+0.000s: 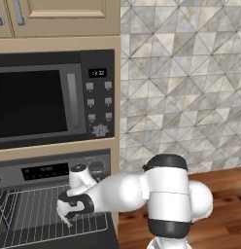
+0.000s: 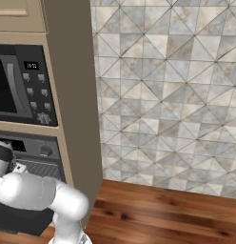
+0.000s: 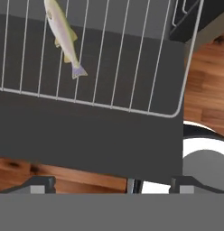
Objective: Take the fish from the oven and place it on the plate on the counter.
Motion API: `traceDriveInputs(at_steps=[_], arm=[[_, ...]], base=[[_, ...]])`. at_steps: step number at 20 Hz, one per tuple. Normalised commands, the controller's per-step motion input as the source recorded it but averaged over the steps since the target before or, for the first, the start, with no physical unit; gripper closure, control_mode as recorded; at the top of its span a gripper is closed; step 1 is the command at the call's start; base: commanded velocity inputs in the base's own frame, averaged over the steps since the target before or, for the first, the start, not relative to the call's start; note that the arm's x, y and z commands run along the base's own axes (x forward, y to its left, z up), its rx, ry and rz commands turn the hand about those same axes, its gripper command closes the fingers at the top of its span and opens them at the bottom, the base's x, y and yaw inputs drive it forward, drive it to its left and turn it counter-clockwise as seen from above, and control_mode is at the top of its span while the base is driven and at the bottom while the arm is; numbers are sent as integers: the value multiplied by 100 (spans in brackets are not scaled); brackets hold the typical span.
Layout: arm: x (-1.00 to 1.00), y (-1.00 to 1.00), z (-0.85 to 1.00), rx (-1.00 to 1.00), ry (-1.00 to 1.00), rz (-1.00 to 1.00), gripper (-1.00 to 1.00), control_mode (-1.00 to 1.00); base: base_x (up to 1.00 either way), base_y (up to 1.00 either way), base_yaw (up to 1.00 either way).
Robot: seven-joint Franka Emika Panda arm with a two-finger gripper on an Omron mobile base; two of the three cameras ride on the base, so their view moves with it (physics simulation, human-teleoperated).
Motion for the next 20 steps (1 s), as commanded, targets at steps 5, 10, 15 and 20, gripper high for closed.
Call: traceDriveInputs(at_steps=[5,10,15,20], arm=[[5,15,-21,0,2,3,-100,-100],[42,2,-36,0,0,12,-100,-100],[38,4,-36,0,0,16,-100,-100],[0,14,-28,1,-1,14,-100,-100]], base=[[0,0,0],[0,0,0],[0,0,0],[0,0,0]])
